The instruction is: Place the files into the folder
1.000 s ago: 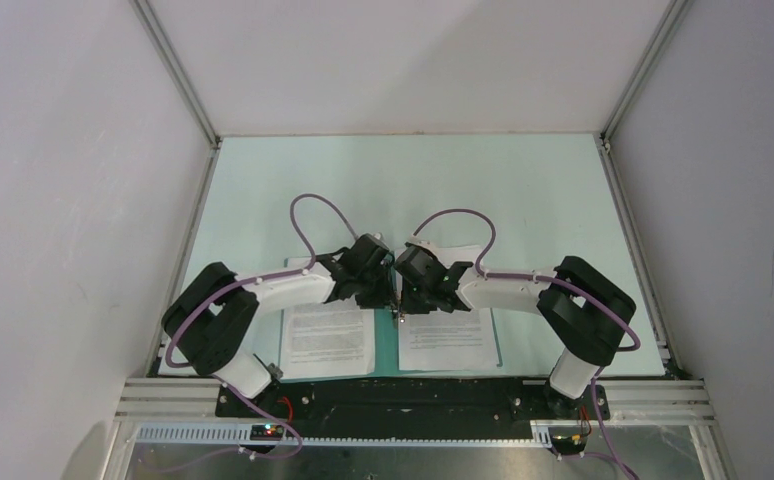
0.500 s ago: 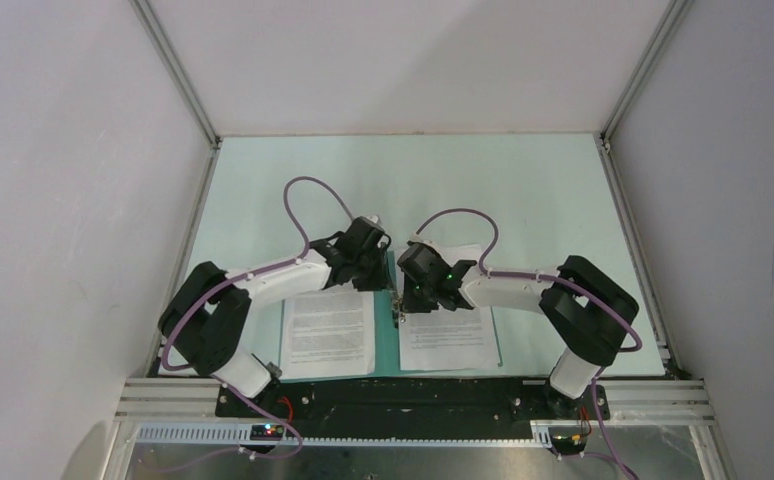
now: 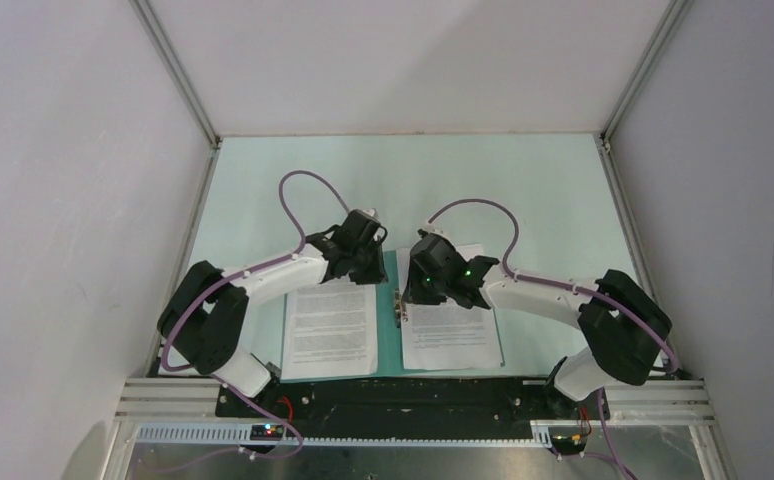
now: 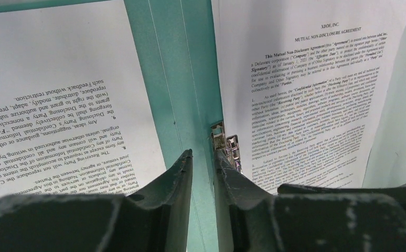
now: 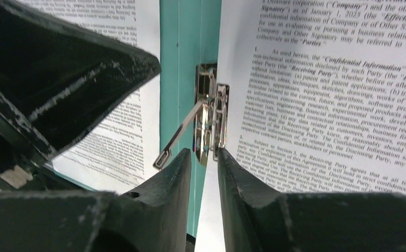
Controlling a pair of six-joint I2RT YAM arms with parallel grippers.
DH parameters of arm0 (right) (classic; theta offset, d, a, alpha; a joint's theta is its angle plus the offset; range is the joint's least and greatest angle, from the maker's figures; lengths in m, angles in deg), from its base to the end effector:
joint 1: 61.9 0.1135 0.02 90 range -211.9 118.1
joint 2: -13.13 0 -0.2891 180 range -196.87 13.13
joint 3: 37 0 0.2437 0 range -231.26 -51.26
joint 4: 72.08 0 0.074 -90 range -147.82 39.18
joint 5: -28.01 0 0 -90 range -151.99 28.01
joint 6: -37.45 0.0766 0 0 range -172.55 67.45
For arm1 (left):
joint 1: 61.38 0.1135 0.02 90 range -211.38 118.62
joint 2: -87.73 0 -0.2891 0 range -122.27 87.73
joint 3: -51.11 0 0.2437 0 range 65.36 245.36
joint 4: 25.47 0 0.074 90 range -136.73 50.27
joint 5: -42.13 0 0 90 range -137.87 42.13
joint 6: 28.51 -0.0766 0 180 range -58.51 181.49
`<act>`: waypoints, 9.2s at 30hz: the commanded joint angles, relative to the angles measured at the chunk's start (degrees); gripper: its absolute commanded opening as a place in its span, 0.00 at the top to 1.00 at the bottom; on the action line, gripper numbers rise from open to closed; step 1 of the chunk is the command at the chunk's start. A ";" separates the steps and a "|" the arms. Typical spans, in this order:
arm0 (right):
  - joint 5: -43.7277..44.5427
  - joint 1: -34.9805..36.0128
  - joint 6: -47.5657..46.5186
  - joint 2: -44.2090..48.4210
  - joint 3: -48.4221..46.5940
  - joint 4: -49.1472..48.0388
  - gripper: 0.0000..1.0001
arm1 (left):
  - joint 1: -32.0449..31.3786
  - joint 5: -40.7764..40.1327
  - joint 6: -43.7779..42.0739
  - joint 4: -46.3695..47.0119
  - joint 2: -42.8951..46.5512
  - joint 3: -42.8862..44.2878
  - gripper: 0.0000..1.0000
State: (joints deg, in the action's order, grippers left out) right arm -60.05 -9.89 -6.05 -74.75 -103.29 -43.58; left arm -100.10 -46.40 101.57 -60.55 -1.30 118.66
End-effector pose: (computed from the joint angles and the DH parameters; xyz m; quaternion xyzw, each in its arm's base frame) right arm 0.2067 0.2605 0.1972 -0.0394 0.9390 0.2481 0.2348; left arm 0.2522 -0.2047 0.1877 -0.0077 0.9576 -0.1921 0.2145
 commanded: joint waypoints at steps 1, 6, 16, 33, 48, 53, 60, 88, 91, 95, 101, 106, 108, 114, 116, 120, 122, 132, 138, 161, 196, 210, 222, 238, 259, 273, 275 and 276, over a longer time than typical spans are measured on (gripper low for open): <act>5.14 2.91 0.11 2.53 -2.79 5.14 0.68 | 0.75 -0.31 -0.04 -0.08 1.31 0.84 0.74; 9.62 6.70 0.33 2.46 -6.01 9.94 0.63 | 2.89 -0.05 1.74 -0.04 3.15 -1.63 0.76; 17.42 10.72 0.24 0.37 -12.04 13.77 0.60 | 4.25 0.19 2.45 0.03 4.23 -3.74 0.76; 22.31 13.47 -3.28 -10.18 -21.16 20.85 0.70 | 6.88 3.54 4.80 1.96 3.44 -5.53 0.76; 22.54 14.26 -4.42 -12.99 -23.21 21.45 0.73 | 7.28 4.66 5.36 3.18 2.75 -5.84 0.75; 23.09 14.34 -4.29 -13.45 -23.31 22.45 0.77 | 7.25 5.13 5.66 3.52 2.29 -5.96 0.75; 23.18 14.52 -3.13 -13.82 -23.23 24.38 0.87 | 7.17 7.03 6.19 4.53 1.68 -6.00 0.76; 18.09 14.64 4.34 -11.46 -11.42 19.56 0.96 | 1.22 9.49 7.45 6.80 -3.84 -2.05 0.65; 17.56 14.45 4.75 -11.72 -10.74 18.58 0.97 | 0.81 9.59 7.64 7.02 -4.19 -1.71 0.65; 17.07 14.24 5.55 -12.20 -9.24 17.32 0.97 | 0.38 9.65 7.44 7.27 -4.93 -1.24 0.65; 15.70 13.23 7.04 -11.78 -5.75 15.04 0.98 | -0.54 7.92 6.97 7.20 -6.99 -0.85 0.66; 14.24 12.15 7.92 -11.09 -3.18 12.52 0.98 | -1.88 5.97 7.00 6.93 -8.25 -0.76 0.70; 13.83 11.62 8.09 -10.71 -2.17 11.73 0.99 | -2.46 5.03 7.10 6.72 -8.34 -0.93 0.73; 12.55 10.41 8.70 -10.21 0.29 9.78 0.99 | -3.77 2.65 7.61 5.85 -8.65 -1.72 0.79; 11.70 9.85 9.18 -10.08 1.30 8.82 1.00 | -3.98 2.24 8.05 5.80 -8.87 -2.30 0.85; 11.03 8.94 9.77 -10.12 2.66 7.86 1.00 | -4.55 1.79 8.09 5.58 -8.95 -3.38 0.93; 10.94 8.64 9.91 -10.12 2.99 7.75 1.00 | -5.08 1.67 7.67 5.41 -9.19 -3.57 0.93; 10.36 7.32 9.75 -10.36 3.74 7.03 1.00 | -5.84 3.43 6.88 4.37 -6.83 -4.70 0.74; 10.11 6.69 9.33 -10.32 4.15 6.85 1.00 | -5.87 5.05 6.67 4.05 -5.32 -4.35 0.76; 10.10 5.69 8.66 -9.62 5.11 6.34 1.00 | -6.11 4.57 5.84 1.39 -3.04 -4.13 0.84; 4.95 4.16 7.19 -1.92 5.10 -0.74 0.72 | -9.71 -7.13 13.92 -2.87 -13.31 -3.65 1.00; 4.17 3.54 8.69 -0.11 5.10 -1.36 0.81 | -9.74 -6.57 14.24 -2.87 -14.21 -3.19 1.00; 5.71 4.03 9.24 -3.50 5.10 0.37 0.86 | -9.74 -6.32 14.42 -2.86 -14.46 -3.10 1.00; 13.09 5.28 12.09 -7.05 5.10 7.40 0.96 | -9.74 -5.64 14.77 -2.69 -15.26 -3.61 1.00; 9.22 5.63 10.27 -7.16 5.10 -1.01 0.97 | -9.77 -4.30 15.74 -1.24 -15.96 -4.78 1.00; 5.88 4.90 8.06 -2.38 5.16 -6.81 0.96 | -9.79 -3.23 14.63 -1.24 -13.97 -2.68 1.00; 5.78 4.77 7.67 -1.63 5.10 -6.93 0.96 | -9.76 -3.08 14.33 -1.22 -13.67 -2.26 1.00; 5.75 4.73 7.47 -1.44 5.10 -6.94 0.95 | -9.72 -3.07 14.18 -1.28 -13.46 -2.02 1.00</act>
State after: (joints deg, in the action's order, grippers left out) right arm -54.15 -5.02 2.47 -78.11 -98.26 -45.53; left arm -109.26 -47.12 117.98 -55.26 -10.51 118.81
